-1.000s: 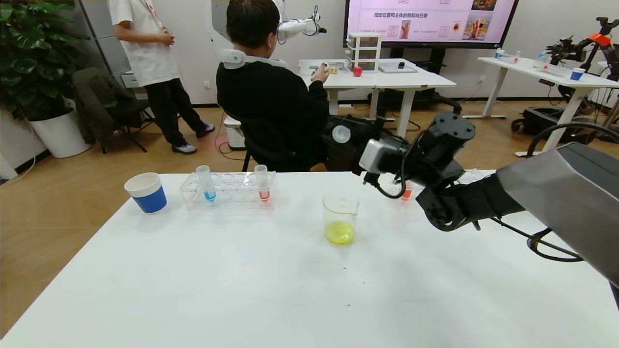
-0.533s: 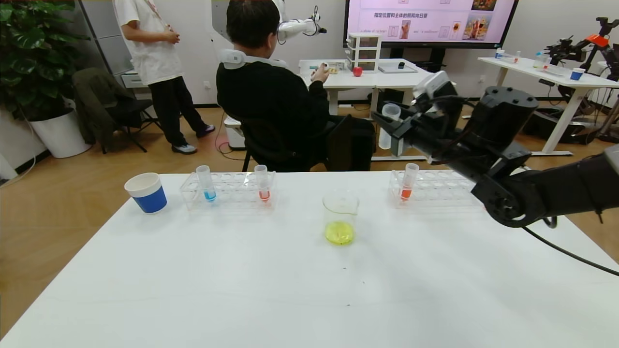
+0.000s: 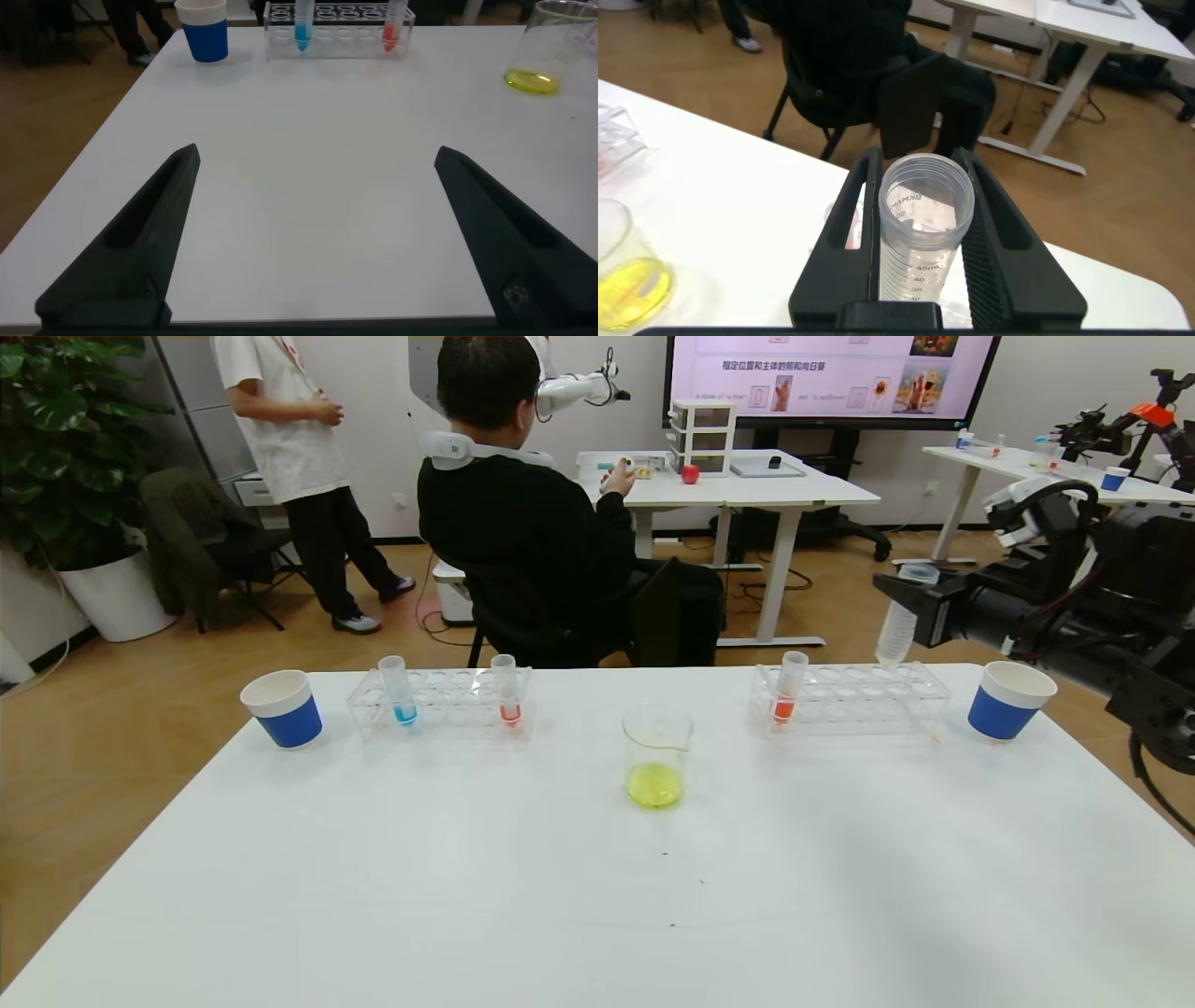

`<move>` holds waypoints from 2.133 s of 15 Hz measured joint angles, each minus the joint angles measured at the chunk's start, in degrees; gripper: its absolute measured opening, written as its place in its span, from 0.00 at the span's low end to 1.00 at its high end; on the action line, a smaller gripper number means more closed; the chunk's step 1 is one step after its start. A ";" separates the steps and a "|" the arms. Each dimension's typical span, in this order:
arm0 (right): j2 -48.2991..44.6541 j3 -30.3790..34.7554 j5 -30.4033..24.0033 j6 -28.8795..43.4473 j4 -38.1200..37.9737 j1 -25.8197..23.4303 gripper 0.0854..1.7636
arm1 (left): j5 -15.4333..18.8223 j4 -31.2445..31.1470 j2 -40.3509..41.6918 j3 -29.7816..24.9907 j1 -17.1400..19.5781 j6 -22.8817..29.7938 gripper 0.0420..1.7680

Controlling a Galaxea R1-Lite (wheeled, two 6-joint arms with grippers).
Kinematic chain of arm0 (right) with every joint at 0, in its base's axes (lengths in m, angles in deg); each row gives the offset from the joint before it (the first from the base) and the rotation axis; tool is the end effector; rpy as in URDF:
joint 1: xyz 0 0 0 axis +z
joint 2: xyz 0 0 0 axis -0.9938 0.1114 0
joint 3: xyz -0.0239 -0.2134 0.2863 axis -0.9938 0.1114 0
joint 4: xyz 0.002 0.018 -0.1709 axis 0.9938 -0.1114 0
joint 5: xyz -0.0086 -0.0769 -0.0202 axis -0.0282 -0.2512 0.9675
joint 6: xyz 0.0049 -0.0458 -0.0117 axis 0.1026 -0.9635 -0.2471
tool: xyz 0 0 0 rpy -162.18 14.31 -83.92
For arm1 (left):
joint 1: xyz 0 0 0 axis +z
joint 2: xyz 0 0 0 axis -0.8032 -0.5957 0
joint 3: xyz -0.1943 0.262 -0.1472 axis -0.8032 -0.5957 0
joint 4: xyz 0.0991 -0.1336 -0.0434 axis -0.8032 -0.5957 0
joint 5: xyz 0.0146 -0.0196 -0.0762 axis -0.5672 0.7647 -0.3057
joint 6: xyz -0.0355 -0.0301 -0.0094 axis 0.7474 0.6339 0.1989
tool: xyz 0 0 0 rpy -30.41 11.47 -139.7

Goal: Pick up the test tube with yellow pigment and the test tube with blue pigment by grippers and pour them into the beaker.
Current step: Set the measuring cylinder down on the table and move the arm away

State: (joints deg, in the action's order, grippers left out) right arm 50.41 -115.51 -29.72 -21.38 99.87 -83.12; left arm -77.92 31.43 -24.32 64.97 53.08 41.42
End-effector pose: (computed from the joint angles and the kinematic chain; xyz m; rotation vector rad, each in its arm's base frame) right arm 0.3716 0.0175 0.2915 -0.1148 -0.0118 0.3163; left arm -0.0759 0.0005 0.0753 -0.0001 0.0020 -0.0067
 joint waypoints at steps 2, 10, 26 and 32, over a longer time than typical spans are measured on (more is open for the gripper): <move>0.34 -0.26 -1.32 -0.05 -0.18 -5.33 0.25 | -0.02 0.02 0.00 0.00 0.02 0.02 0.99; 11.58 -12.04 -0.77 -0.17 -0.60 -19.44 0.25 | -0.02 0.02 0.00 0.00 0.00 0.00 0.99; 28.45 -23.45 -0.44 -0.27 -0.13 -22.75 0.25 | -0.02 0.02 0.00 0.00 0.00 0.00 0.99; 31.05 -22.36 -0.44 -0.30 2.38 -23.44 0.25 | -0.02 0.00 0.00 0.00 0.00 0.00 0.99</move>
State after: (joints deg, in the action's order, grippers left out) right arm 81.46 -137.87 -30.16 -21.69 102.24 -106.56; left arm -77.94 31.43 -24.32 64.97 53.08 41.42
